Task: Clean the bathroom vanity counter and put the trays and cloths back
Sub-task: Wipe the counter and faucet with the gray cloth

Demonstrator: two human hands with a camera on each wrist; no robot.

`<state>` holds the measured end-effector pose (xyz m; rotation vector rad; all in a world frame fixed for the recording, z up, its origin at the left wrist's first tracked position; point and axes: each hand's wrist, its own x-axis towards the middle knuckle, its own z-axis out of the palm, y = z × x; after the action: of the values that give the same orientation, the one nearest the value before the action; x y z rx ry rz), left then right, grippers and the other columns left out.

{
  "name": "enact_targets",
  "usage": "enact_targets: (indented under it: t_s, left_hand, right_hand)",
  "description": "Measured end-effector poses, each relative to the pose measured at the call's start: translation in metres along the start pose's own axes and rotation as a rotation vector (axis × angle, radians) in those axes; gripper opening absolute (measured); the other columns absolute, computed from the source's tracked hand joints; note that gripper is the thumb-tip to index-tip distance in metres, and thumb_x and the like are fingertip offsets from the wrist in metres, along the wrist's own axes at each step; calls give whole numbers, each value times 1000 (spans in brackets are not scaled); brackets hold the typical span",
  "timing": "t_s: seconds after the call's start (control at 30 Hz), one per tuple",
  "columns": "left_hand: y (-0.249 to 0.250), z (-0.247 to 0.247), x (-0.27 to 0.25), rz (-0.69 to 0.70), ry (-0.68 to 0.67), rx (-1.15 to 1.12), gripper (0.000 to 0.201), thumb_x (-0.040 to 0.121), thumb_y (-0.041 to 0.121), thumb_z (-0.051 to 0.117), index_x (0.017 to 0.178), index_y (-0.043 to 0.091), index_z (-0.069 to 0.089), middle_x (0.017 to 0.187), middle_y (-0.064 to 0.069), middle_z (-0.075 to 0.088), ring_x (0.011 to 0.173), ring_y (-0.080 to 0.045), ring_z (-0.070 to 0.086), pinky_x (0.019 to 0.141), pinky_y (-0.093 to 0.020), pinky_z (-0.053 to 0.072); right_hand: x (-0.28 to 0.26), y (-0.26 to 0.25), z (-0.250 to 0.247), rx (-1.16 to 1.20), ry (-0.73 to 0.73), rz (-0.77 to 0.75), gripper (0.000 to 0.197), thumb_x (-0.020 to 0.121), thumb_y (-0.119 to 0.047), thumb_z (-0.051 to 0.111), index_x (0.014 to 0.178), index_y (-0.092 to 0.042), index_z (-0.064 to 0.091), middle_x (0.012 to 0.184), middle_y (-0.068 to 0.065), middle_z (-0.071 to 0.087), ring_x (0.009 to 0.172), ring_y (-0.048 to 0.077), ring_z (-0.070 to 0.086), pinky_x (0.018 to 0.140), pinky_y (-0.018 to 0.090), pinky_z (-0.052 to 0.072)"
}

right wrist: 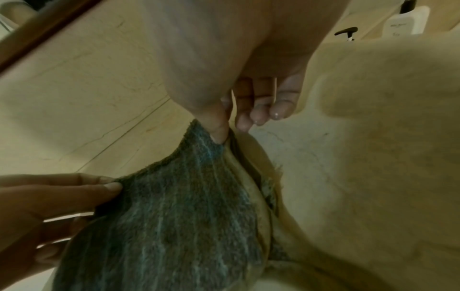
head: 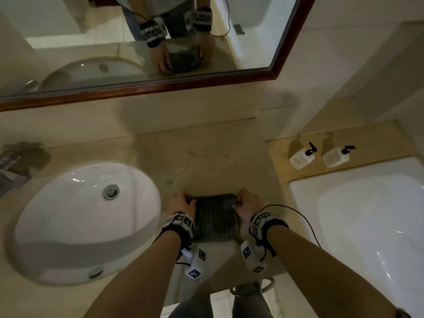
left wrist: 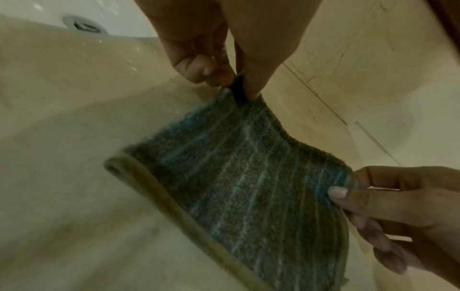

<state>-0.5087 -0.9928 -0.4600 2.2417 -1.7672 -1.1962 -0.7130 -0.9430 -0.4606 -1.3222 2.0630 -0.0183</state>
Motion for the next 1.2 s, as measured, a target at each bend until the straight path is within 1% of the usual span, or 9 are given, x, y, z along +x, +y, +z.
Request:
enact_targets:
  t_s: [0.3, 0.43, 0.53, 0.6, 0.7, 0.8, 0.9, 1.0, 1.2]
  left_hand:
    - [42, 27, -12, -136, 215, -105, 25, 90, 14, 56, 114, 9, 56, 117, -16, 54, 103, -34, 56, 84, -35, 45]
    - [63, 49, -37, -76, 381, -164, 23, 90, 12, 53, 113, 10, 52, 124, -9, 44, 97, -29, 54, 80, -28, 40]
    - [75, 74, -47, -35, 338, 25, 34, 91, 21, 51, 125, 16, 48, 141, -5, 34, 116, -29, 48, 99, -38, 40]
    - [81, 92, -52, -3, 250, 165, 48, 95, 29, 46, 141, 22, 35, 155, 0, 17, 139, -25, 27, 114, -42, 26]
    - [82, 116, -56, 26, 144, 338, 60, 99, 39, 32, 152, 31, 5, 160, 4, -10, 147, -21, -5, 119, -45, 5]
    - [75, 130, -53, 14, 80, 432, 63, 99, 46, 19, 149, 34, -19, 156, 4, -26, 145, -23, -19, 118, -51, -4]
    - [67, 134, -47, 37, 72, 450, 62, 98, 49, 11, 144, 35, -28, 152, 5, -36, 143, -23, -24, 116, -53, -8]
    - [59, 138, -44, 71, 85, 473, 61, 95, 52, 4, 144, 35, -28, 151, 6, -37, 142, -22, -26, 116, -52, -10]
    - [64, 131, -16, 110, 73, 503, 61, 91, 55, -3, 143, 37, -29, 154, 6, -31, 141, -22, -30, 115, -52, -13]
  right_hand:
    - [37, 29, -31, 46, -124, -52, 18, 87, -34, 64, 87, -19, 52, 90, 4, 60, 82, 22, 58, 74, 36, 52]
    - [53, 44, -48, 248, -175, -47, 23, 92, -27, 56, 108, -10, 60, 102, 11, 63, 94, 28, 60, 78, 36, 50]
    - [66, 61, -67, 192, -48, -126, 16, 90, -25, 57, 95, -12, 62, 96, 10, 66, 91, 28, 63, 78, 37, 54]
    - [75, 72, -75, 41, 101, -133, 17, 88, -28, 56, 95, -15, 64, 100, 9, 61, 96, 29, 59, 78, 32, 48]
    - [79, 84, -72, 24, 304, -111, 19, 84, -24, 58, 101, -17, 63, 109, 12, 52, 106, 34, 47, 89, 39, 38]
    - [85, 92, -58, 36, 305, -84, 43, 88, -26, 55, 129, -18, 50, 129, 15, 47, 119, 35, 41, 97, 45, 34]
    - [90, 94, -45, 40, 281, -115, 64, 92, -29, 51, 149, -18, 26, 156, 17, 20, 138, 37, 26, 110, 49, 25]
    - [86, 97, -30, 39, 254, -157, 72, 93, -32, 47, 154, -19, 11, 160, 13, 1, 144, 35, 17, 115, 48, 20]
    - [82, 92, -27, 33, 279, -119, 70, 96, -33, 40, 154, -24, 1, 161, 9, -2, 141, 33, 21, 113, 45, 22]
